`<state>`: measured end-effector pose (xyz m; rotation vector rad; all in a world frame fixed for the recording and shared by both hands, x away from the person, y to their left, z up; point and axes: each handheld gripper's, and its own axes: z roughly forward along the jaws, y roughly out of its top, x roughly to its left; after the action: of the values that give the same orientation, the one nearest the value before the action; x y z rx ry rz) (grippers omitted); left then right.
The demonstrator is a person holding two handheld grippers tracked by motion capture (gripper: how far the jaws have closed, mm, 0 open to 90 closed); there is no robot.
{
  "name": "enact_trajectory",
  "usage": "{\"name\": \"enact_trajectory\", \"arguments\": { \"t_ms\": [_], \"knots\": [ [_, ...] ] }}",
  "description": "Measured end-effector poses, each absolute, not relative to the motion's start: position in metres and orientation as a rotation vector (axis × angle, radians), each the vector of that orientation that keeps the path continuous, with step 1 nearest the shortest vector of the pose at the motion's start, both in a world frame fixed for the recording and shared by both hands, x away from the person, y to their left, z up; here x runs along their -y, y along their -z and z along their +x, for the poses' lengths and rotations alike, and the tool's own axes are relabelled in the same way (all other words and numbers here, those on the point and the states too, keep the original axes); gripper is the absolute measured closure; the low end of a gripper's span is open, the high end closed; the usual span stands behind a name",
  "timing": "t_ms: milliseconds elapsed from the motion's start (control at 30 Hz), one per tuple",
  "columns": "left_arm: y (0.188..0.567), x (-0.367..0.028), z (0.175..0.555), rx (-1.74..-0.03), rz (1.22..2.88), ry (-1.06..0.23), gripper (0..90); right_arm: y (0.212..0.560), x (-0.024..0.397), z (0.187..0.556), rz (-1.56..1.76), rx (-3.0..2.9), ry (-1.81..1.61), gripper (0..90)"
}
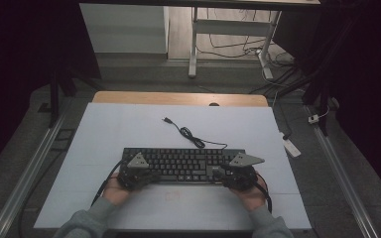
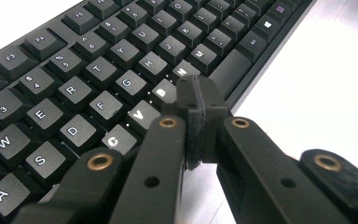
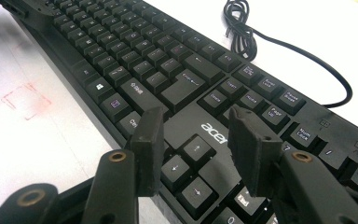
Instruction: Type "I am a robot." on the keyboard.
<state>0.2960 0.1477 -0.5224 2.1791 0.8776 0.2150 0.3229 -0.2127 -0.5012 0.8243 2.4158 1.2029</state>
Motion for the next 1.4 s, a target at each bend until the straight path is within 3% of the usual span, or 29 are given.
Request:
{"name": "enact_trajectory", "arguments": {
  "t_ms": [633,833,933,967,1000,1067,1400],
  "knots": [
    [0.526,-0.144,0.297,-0.871,2.21,-0.241,89.3,0.502,0.212,0.323,0.816,-2.422,-1.203,55.8],
    [0.52,-0.151,0.295,-0.881,2.15,-0.265,89.1,0.501,0.213,0.323,0.824,-2.417,-1.2,55.8],
    [0.517,-0.156,0.294,-0.89,2.109,-0.265,77.1,0.501,0.213,0.323,0.825,-2.414,-1.203,55.7],
    [0.516,-0.157,0.294,-0.894,2.099,-0.268,77.1,0.501,0.213,0.323,0.822,-2.416,-1.207,55.8],
    [0.515,-0.159,0.294,-0.9,2.088,-0.273,68.2,0.501,0.213,0.323,0.817,-2.416,-1.21,55.8],
    [0.514,-0.161,0.294,-0.916,2.072,-0.281,59.8,0.501,0.213,0.323,0.818,-2.416,-1.211,55.7],
    [0.511,-0.173,0.296,-0.979,2.056,-0.317,39.3,0.501,0.213,0.323,0.82,-2.418,-1.2,55.5]
  ]
}}
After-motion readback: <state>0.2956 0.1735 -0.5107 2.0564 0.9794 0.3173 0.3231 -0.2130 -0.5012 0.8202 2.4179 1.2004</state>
